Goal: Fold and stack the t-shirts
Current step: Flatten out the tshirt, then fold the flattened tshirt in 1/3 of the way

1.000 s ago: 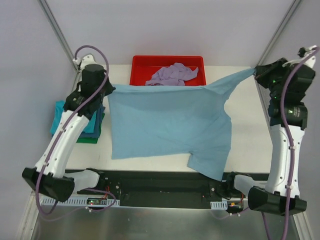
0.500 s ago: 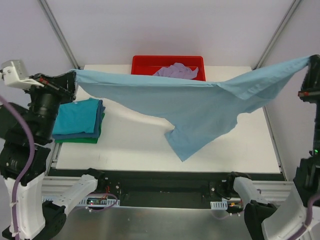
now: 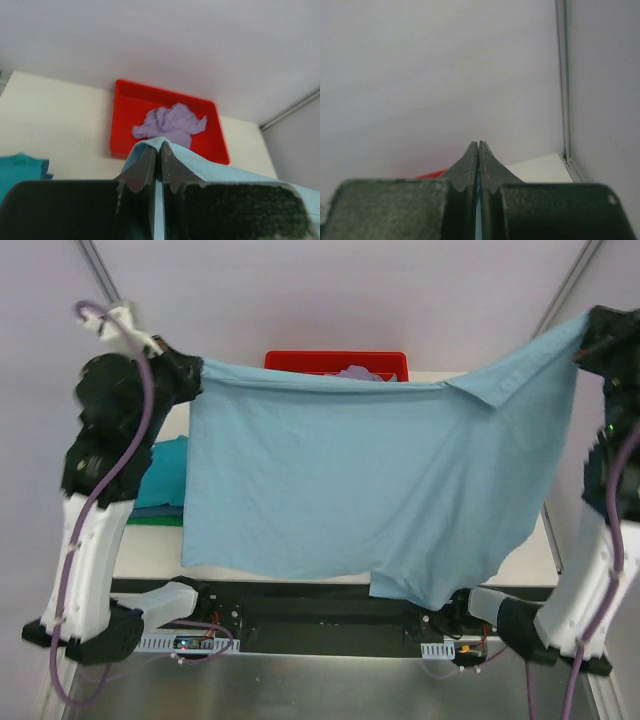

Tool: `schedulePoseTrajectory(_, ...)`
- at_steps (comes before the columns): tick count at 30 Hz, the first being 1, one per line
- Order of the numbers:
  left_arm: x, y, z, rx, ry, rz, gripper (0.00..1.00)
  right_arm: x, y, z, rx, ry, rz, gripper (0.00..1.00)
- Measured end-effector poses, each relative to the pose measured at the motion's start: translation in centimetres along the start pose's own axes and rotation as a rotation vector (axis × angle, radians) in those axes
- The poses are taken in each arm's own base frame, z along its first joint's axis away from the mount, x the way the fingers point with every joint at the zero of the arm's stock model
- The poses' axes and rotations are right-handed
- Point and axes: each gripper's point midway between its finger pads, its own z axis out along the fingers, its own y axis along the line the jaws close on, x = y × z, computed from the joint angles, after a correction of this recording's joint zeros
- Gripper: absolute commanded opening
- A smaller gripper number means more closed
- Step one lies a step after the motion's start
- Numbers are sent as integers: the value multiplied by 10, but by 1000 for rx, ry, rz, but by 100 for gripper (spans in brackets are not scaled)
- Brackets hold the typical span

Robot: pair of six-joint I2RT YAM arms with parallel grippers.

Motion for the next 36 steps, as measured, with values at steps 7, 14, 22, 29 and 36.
schedulePoseTrajectory(7,151,67,120,-286,356,64,0,226,-59,115,82,467,28,0)
schedulePoseTrajectory(14,334,159,171,-498,785,56,0,449,-106,87,153,928,131,0)
schedulePoseTrajectory(22,406,206,199,-564,940,20,0,549,-107,82,133,1095,175,0)
schedulePoseTrajectory(29,392,198,212,-532,890,21,0,545,-98,77,144,1108,197,0)
schedulePoseTrajectory(36,386,196,182,-541,912,23,0,500,-89,31,191,1126,218,0)
